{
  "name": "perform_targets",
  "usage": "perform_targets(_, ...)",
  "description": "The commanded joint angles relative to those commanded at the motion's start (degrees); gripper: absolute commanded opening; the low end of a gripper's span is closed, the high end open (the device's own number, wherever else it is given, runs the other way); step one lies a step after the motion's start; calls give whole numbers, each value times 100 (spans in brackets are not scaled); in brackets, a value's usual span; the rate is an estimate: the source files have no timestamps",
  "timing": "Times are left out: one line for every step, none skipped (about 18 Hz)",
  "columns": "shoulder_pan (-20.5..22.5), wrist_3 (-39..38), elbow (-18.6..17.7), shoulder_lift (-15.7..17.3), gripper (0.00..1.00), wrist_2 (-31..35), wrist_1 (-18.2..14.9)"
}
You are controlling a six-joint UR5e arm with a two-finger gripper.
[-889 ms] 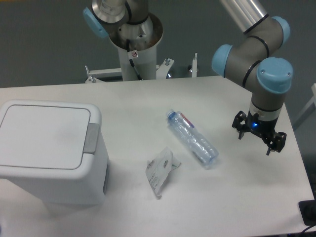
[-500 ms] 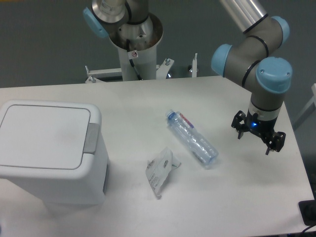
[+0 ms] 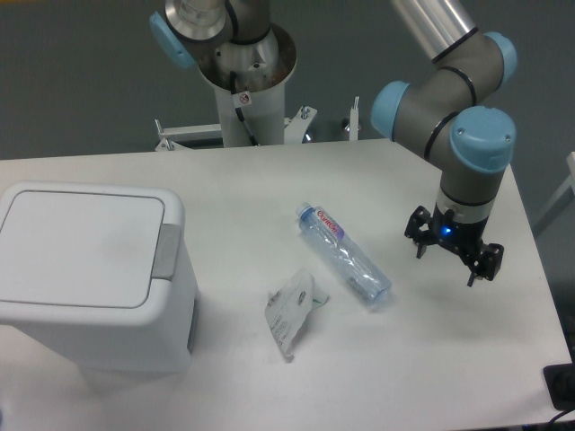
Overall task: Open the trash can
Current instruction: 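Move the open gripper over the clear water bottle, then swing the gripper over to the white trash can lid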
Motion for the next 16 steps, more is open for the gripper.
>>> perform_targets(-62, -194, -9, 26, 100, 8, -9)
perform_targets(-123, -292, -9, 44, 100, 0, -17)
perform_targets(-185, -362, 0, 62, 100, 0, -26)
perform_targets(-237, -511, 0, 105, 100, 0, -26)
perform_targets(-255, -704, 0, 132, 100, 0, -26)
perform_targets(-273, -871, 0, 167, 100, -18, -44)
perform_targets(-299, -951, 0, 202, 100, -122, -53)
perform_targets(-308, -978, -17, 211, 100, -315, -53)
perform_targets(-317, -996, -35, 220, 100, -569, -61)
perform_targets(-308, -1040, -79, 237, 100, -920, -62)
perform_targets(-300, -1153, -140, 246, 100, -1332, -62)
perform_targets(-299, -1380, -184, 272, 100, -1676, -62)
perform_targets(-308, -1696, -185, 307, 100, -1844, -62)
perform_targets(-308, -2021, -185, 351, 100, -1907, -62)
perform_targets(-343, -2372, -193, 395, 100, -1916, -62)
perform_targets(-439, -2741, -185, 439, 100, -1925, -62)
